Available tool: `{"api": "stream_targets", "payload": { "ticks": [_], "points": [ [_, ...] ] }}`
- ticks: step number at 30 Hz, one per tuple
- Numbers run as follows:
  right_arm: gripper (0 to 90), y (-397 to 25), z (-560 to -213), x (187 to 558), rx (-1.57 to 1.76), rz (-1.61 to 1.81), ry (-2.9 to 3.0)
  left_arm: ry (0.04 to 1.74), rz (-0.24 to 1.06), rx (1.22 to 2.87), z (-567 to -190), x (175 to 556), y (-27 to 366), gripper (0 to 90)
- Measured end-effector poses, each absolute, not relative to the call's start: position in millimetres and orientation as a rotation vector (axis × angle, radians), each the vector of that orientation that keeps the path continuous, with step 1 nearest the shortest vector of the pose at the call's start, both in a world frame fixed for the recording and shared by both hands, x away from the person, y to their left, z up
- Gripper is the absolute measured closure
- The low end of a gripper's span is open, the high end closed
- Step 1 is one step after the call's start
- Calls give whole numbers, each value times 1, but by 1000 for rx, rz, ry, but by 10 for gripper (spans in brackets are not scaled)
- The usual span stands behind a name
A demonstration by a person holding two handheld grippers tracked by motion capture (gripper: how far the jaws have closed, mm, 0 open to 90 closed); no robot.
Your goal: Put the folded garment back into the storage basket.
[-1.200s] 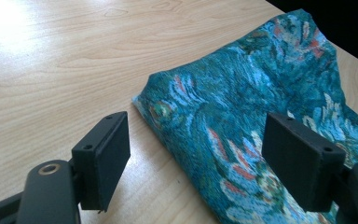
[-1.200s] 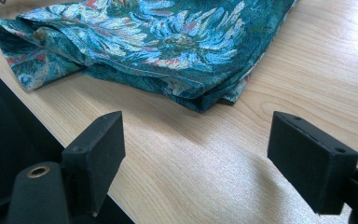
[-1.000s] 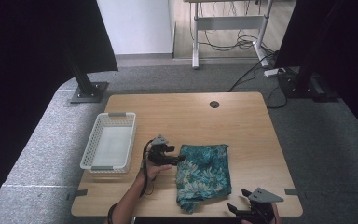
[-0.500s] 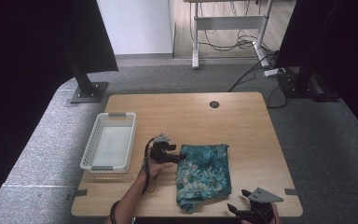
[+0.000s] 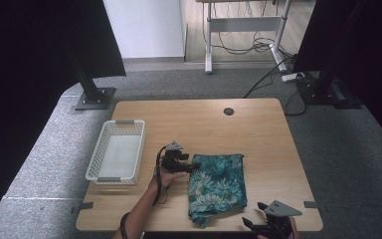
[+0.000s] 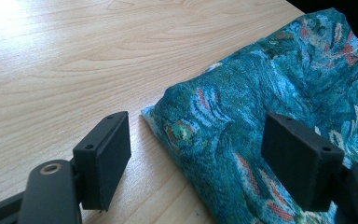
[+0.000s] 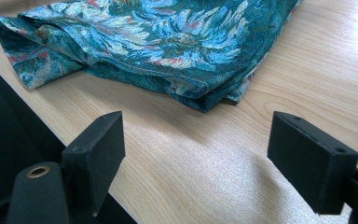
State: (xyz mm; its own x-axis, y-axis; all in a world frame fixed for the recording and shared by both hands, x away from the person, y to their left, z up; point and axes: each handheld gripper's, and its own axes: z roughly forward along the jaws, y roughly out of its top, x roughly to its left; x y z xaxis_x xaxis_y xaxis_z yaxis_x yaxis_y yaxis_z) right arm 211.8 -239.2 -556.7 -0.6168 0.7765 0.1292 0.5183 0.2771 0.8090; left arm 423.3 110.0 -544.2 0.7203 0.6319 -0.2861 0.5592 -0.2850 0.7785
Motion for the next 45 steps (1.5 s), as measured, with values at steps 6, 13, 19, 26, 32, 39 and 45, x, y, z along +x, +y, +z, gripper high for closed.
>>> {"api": "stream_targets", "payload": {
  "ticks": [6, 13, 19, 26, 32, 39, 45],
  "points": [
    [191, -239, -557, 212, 1188, 1258, 2260, 912, 89, 1972, -546, 425, 105, 242],
    [191, -239, -557, 212, 1187, 1257, 2260, 916, 91, 1986, -548, 426, 101, 251],
    [191, -239, -557, 212, 1186, 1256, 2262, 930, 88, 1988, -551, 427, 102, 274],
    [191, -239, -557, 212, 1187, 1254, 2263, 930, 77, 1994, -553, 427, 102, 301],
    [191, -238, -558, 212, 1189, 1249, 2266, 930, 66, 1991, -554, 428, 100, 338],
    [191, -239, -558, 212, 1189, 1249, 2265, 937, 55, 1978, -555, 427, 100, 432],
    [191, -238, -558, 212, 1188, 1248, 2266, 976, 55, 1962, -556, 428, 101, 561]
  ]
}}
